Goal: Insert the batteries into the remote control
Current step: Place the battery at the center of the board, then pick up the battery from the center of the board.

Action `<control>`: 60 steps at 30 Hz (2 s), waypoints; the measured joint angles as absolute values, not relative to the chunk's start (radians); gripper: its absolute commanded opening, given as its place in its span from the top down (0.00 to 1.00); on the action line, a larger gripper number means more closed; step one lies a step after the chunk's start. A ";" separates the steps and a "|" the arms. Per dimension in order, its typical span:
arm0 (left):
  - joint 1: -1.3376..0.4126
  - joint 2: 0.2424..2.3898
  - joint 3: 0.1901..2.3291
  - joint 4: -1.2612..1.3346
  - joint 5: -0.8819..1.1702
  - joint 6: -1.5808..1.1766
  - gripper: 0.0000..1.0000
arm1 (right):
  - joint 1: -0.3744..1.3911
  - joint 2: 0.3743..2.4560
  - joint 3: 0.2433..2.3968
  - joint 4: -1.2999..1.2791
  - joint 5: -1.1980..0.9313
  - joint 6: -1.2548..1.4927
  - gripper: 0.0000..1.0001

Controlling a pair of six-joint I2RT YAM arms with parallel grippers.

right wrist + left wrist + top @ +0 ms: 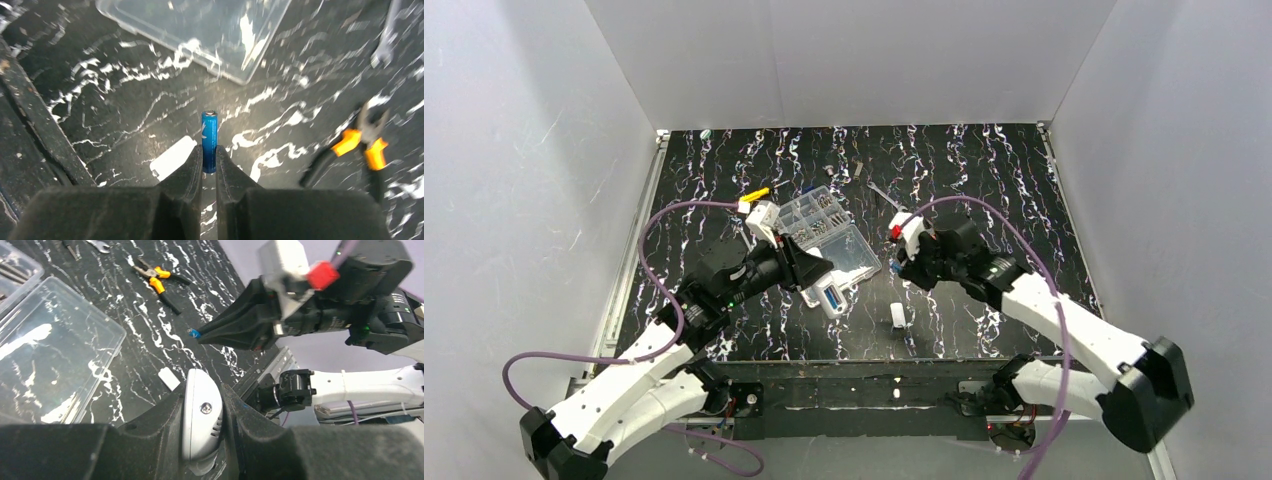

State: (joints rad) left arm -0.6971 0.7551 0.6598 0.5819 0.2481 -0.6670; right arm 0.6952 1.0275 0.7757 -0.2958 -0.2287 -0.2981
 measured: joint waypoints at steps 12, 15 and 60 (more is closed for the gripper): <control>-0.697 0.739 0.673 0.476 0.200 -0.661 1.00 | 0.695 1.386 0.804 -0.388 -0.130 -0.360 0.97; -0.697 0.738 0.673 0.483 0.203 -0.657 1.00 | 0.695 1.434 0.822 -0.385 -0.118 -0.434 0.96; -0.697 0.598 0.605 0.434 0.210 -0.510 1.00 | 0.328 1.417 0.912 -0.174 -0.126 0.761 0.12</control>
State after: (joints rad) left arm -0.6968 0.5980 0.6052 0.4339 0.2104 -0.5098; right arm 0.3283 1.4170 0.9123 -0.1738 -0.1261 0.7609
